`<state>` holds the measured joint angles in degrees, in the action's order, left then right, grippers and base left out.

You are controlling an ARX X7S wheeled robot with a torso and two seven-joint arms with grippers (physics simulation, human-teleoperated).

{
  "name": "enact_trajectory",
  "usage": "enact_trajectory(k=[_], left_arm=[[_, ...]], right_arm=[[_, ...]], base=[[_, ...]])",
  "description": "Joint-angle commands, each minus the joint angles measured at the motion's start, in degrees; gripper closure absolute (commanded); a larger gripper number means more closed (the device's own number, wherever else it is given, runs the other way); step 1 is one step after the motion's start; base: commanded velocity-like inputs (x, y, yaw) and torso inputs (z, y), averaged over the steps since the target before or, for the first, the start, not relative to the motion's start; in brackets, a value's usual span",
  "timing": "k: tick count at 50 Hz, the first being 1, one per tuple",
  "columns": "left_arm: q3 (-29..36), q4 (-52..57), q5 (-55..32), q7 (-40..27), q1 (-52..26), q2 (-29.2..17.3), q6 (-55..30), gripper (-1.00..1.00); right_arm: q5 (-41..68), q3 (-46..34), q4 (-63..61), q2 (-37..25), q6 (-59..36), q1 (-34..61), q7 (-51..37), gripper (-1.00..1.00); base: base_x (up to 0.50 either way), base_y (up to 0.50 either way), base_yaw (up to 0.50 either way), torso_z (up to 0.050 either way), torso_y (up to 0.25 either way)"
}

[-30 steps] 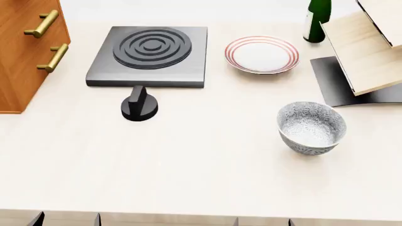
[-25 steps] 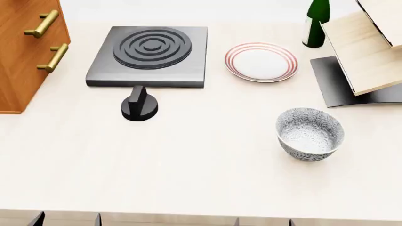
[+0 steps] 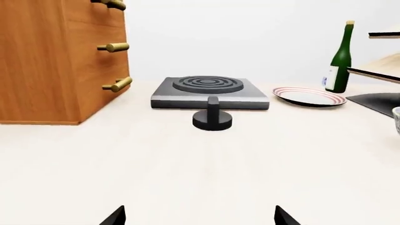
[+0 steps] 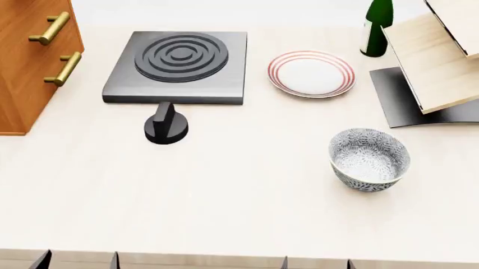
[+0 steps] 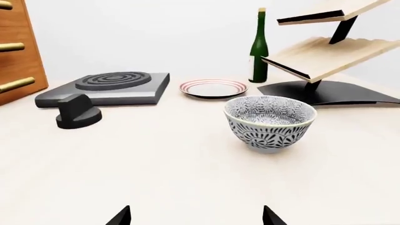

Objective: Put the bowl on the stove.

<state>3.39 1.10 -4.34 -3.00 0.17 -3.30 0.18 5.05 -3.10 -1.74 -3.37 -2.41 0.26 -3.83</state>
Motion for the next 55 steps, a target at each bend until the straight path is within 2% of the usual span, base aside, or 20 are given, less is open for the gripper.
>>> enact_trajectory(k=[1, 5, 10, 13, 17, 22, 24, 31, 38, 40, 48, 55], left_arm=[[0.5, 2.3, -2.5, -0.5, -0.2, -1.5, -1.4, -1.0], [-0.4, 5.5, -3.8, -1.1, -0.8, -2.2, -2.9, -1.0], [-3.2, 16.1, -8.3, -2.0, -1.6, -3.6, -7.1, -1.0], [-4.9, 20.6, -10.4, -2.6, -2.2, -4.3, -7.7, -1.0], [-9.8, 34.1, -16.6, -3.9, -3.6, -6.9, -9.9, -1.0], [-15.6, 43.2, -25.3, -6.2, -4.9, -8.6, -12.0, -1.0], [-18.4, 47.3, -29.5, -7.1, -5.3, -9.6, -11.9, -1.0], [-28.7, 56.8, -44.3, -12.0, -6.8, -13.7, -9.1, -1.0], [-34.6, 58.5, -51.0, -13.6, -5.8, -16.7, -3.2, -1.0], [-34.6, 58.7, -50.9, -14.3, -5.4, -17.7, -2.0, -1.0], [-28.8, 58.8, -49.1, -22.0, 0.3, -28.0, 12.5, -1.0], [-26.8, 57.9, -47.4, -22.4, 0.9, -28.7, 15.1, -1.0]], right_arm=[[2.2, -1.1, -4.3, -2.0, -2.2, 0.2, 0.2, -1.0], [4.4, 0.3, -9.5, -3.3, -6.8, 0.7, -0.4, -1.0], [7.7, 4.7, -21.7, -8.5, -18.0, 2.6, -1.1, -1.0], [10.0, 7.9, -26.0, -10.8, -21.5, 3.2, -1.4, -1.0], [17.3, 19.3, -34.6, -17.7, -30.1, 3.0, -0.9, -1.0], [23.0, 29.9, -39.2, -22.9, -35.3, -0.5, 0.7, -1.0], [26.8, 36.6, -40.6, -24.1, -37.1, -2.7, 1.9, -1.0], [33.0, 53.9, -40.7, -24.8, -36.0, -10.8, 8.3, -1.0], [36.7, 66.1, -39.7, -24.0, -35.0, -17.0, 13.4, -1.0], [38.1, 68.4, -39.6, -23.5, -34.7, -17.6, 14.4, -1.0], [39.0, 71.7, -37.8, -21.7, -33.4, -19.2, 16.7, -1.0], [39.9, 72.6, -38.3, -21.7, -33.6, -19.3, 16.7, -1.0]], base=[[0.0, 0.0, 0.0, 0.0, 0.0], [0.0, 0.0, 0.0, 0.0, 0.0], [0.0, 0.0, 0.0, 0.0, 0.0], [0.0, 0.0, 0.0, 0.0, 0.0], [0.0, 0.0, 0.0, 0.0, 0.0], [0.0, 0.0, 0.0, 0.0, 0.0], [0.0, 0.0, 0.0, 0.0, 0.0], [0.0, 0.0, 0.0, 0.0, 0.0], [0.0, 0.0, 0.0, 0.0, 0.0], [0.0, 0.0, 0.0, 0.0, 0.0], [0.0, 0.0, 0.0, 0.0, 0.0], [0.0, 0.0, 0.0, 0.0, 0.0]])
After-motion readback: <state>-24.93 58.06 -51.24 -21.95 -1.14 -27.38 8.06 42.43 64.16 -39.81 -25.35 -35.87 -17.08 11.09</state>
